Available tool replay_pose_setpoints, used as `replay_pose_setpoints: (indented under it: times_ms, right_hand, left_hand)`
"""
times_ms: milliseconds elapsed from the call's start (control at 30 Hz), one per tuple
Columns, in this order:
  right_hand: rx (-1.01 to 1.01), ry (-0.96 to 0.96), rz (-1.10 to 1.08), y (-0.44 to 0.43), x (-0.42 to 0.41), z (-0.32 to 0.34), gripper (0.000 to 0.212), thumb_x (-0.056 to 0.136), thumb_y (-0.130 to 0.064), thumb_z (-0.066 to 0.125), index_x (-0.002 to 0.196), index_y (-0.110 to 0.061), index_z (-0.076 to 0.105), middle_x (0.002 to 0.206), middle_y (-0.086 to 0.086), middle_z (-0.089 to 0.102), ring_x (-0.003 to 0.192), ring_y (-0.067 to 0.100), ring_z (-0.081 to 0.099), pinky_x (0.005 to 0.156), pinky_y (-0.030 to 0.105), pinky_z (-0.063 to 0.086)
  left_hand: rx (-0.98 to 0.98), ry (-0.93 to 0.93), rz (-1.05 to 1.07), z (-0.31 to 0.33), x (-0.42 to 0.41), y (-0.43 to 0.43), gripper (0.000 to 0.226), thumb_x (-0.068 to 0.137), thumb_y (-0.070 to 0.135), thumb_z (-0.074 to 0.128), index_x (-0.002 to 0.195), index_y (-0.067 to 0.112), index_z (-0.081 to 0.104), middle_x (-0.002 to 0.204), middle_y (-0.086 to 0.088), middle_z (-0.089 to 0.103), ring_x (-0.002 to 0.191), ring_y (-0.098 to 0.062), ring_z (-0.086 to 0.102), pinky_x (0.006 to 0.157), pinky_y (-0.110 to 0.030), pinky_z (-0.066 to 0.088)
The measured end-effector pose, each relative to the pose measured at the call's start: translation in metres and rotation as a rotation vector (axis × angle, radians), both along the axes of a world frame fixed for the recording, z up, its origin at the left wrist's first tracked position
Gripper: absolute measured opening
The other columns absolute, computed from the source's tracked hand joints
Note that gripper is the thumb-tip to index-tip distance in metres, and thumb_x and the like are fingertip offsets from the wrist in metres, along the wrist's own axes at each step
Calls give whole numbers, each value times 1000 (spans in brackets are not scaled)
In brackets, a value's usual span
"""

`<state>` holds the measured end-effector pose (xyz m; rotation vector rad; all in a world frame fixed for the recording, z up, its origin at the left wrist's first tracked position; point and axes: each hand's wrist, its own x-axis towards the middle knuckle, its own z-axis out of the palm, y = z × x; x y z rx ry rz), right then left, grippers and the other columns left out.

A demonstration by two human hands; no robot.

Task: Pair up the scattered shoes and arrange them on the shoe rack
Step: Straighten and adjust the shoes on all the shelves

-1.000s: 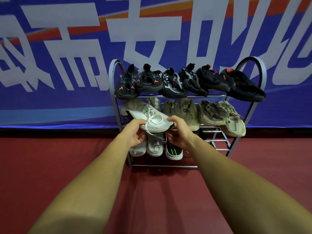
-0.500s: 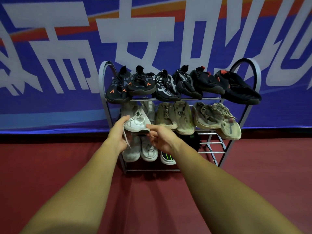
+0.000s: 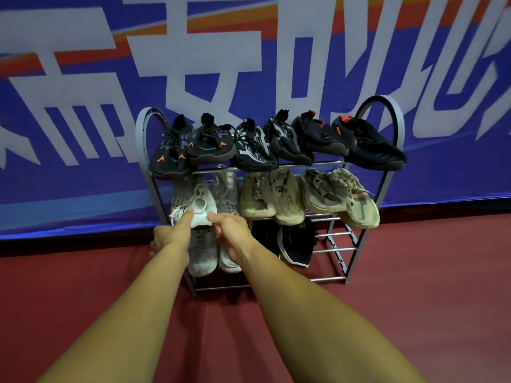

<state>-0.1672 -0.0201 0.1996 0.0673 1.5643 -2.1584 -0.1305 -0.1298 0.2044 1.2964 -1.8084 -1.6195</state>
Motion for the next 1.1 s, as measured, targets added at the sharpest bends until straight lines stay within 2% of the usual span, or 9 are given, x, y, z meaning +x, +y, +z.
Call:
replay_pose_setpoints:
  times_ms: [67, 167, 233, 300, 400, 733, 967, 1000, 1100]
  right_hand:
    - [-2, 1, -26, -6, 0, -3, 11, 90, -21, 71, 91, -10, 68, 61, 0, 53, 54, 12, 43, 56, 26, 37]
    - [-38, -13, -53, -10, -2, -6, 15, 91, -20, 71, 98, -7, 67, 56, -2, 55, 50, 9, 47, 51, 23, 39]
    - [-39, -4, -55, -11, -3, -6, 25, 90, -20, 73, 106, -1, 68, 59, -2, 58, 52, 10, 50, 54, 25, 43]
    - [-4, 35, -33, -12, -5, -6, 36, 88, -22, 75, 112, 5, 68, 76, 8, 65, 68, 19, 58, 69, 38, 52]
    - [69, 123, 15, -14, -8, -1, 35, 90, -24, 73, 110, 4, 69, 101, 19, 73, 84, 22, 63, 90, 42, 55]
    - [206, 175, 55, -8, -15, 2, 6, 91, -3, 61, 93, -1, 67, 74, 9, 69, 48, 8, 56, 43, 14, 42]
    - [231, 170, 67, 10, -21, 6, 11, 91, 1, 57, 86, -4, 66, 77, 12, 71, 51, 9, 55, 42, 12, 40]
    - [232, 164, 74, 14, -21, 7, 10, 92, 1, 57, 88, -3, 66, 77, 12, 70, 52, 10, 55, 41, 12, 40]
    - [273, 165, 111, 26, -20, 10, 11, 90, 5, 57, 88, -1, 66, 78, 13, 67, 56, 13, 53, 41, 13, 42]
  left_hand:
    - [-37, 13, -31, 2, -1, 0, 65, 77, 58, 72, 113, 4, 66, 124, -16, 62, 111, -33, 56, 98, -41, 46]
    - [123, 166, -94, 6, -2, -1, 29, 84, 38, 74, 83, 10, 66, 89, -10, 64, 66, -20, 52, 57, -28, 43]
    - [243, 197, -97, 7, -4, -6, 19, 85, 25, 75, 78, 13, 63, 78, -7, 61, 54, -14, 45, 42, -21, 37]
    - [351, 225, -84, 8, -5, -11, 13, 87, 16, 73, 80, 11, 63, 75, -5, 64, 54, -12, 49, 36, -16, 38]
    - [471, 253, -42, 5, -6, -15, 7, 90, 10, 69, 93, 8, 64, 81, -5, 65, 62, -13, 57, 45, -18, 44]
    - [419, 190, -71, -2, -21, -42, 22, 92, 13, 67, 113, 12, 63, 90, -4, 62, 63, -10, 52, 52, -20, 42]
    - [431, 229, -59, -5, -23, -52, 31, 91, 7, 66, 122, 7, 62, 100, -8, 65, 63, -12, 56, 42, -17, 44]
    - [429, 264, -35, -6, -24, -52, 30, 90, 5, 66, 119, 6, 62, 105, -10, 67, 68, -14, 60, 45, -16, 46]
    - [387, 300, 34, -11, -28, -48, 14, 88, 6, 69, 98, 8, 60, 110, -10, 67, 97, -23, 65, 81, -27, 54]
